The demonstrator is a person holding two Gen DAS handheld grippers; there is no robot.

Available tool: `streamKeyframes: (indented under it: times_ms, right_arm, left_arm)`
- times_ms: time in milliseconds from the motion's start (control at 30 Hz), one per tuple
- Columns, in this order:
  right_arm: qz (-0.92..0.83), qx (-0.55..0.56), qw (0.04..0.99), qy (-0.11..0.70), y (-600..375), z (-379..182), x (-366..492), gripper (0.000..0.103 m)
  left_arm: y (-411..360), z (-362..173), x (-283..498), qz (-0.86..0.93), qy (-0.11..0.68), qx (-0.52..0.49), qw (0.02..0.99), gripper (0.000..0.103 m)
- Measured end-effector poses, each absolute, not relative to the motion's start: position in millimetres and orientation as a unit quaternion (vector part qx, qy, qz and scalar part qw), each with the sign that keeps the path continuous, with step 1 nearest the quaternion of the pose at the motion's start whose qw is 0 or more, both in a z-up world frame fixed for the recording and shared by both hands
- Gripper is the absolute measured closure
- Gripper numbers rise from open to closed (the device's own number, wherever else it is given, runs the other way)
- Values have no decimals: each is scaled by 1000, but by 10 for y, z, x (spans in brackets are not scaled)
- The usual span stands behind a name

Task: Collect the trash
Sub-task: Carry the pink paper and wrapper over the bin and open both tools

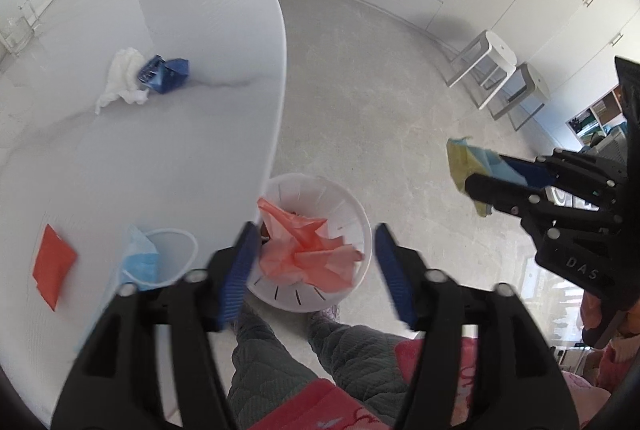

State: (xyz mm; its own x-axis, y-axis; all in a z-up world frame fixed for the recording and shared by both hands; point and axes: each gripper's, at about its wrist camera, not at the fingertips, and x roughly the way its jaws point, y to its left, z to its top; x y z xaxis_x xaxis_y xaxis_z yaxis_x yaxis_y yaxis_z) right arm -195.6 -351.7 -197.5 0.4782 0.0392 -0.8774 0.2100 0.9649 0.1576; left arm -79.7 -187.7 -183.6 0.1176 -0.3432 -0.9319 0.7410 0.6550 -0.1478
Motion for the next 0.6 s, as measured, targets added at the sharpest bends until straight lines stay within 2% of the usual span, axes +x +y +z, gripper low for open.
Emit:
streamKeyframes:
  times_ms: [33,200,500,567,600]
  right_arm:
    - [-49,124,851,508,-3530,-1976,-1972,76]
    - [-38,126,853,505,-3557,-1983,-2004,76]
    - [-3,114,856,505,-3371,-1999,-1864,75]
    - [4,112,854,509,-3304,-2033,-1817,73]
    - [9,113,851,512,-3268,-2063,-1786,69]
  left_arm:
    - [-1897,-1835,-839,-370,546,187,728,25]
    - [-1881,-1765,-916,-361,535,190,740,16]
    - [-1477,-1682,-715,-301,540,151,772,13]
    - [-1307,-1663,-624,-282,544,134,779,13]
    - [-1248,-1659,-602,-275,546,128,781,13]
